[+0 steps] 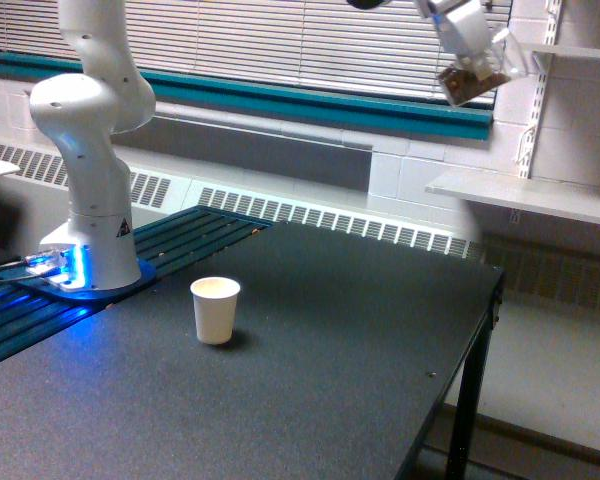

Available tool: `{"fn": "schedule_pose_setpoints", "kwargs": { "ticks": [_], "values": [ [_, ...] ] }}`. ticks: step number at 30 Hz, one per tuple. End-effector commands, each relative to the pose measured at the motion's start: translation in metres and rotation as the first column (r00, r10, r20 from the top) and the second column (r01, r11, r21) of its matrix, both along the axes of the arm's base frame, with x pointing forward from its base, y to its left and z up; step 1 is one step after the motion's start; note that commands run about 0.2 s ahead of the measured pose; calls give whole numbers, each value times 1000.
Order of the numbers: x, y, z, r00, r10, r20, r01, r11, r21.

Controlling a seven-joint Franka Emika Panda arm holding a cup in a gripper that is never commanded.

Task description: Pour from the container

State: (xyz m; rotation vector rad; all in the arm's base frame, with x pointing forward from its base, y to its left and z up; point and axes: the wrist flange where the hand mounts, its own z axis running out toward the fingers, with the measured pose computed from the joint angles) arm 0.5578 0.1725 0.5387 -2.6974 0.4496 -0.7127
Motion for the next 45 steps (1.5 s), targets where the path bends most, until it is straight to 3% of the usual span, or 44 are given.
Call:
{"fn": "schedule_pose_setpoints", "kwargs": {
  "ticks": [1, 12, 28, 37, 45],
  "values": [
    [-22, -30, 1, 998, 57, 5, -57, 995, -82],
    [-66, -72, -11, 999, 38, -7, -39, 990, -133],
    [-130, -125, -40, 996, -91, -23, 88, 989, -117],
    [-173, -156, -62, 980, -190, -68, 182, 978, -107],
    [-212, -178, -86, 954, -276, -115, 267, 959, -94]
  ]
}}
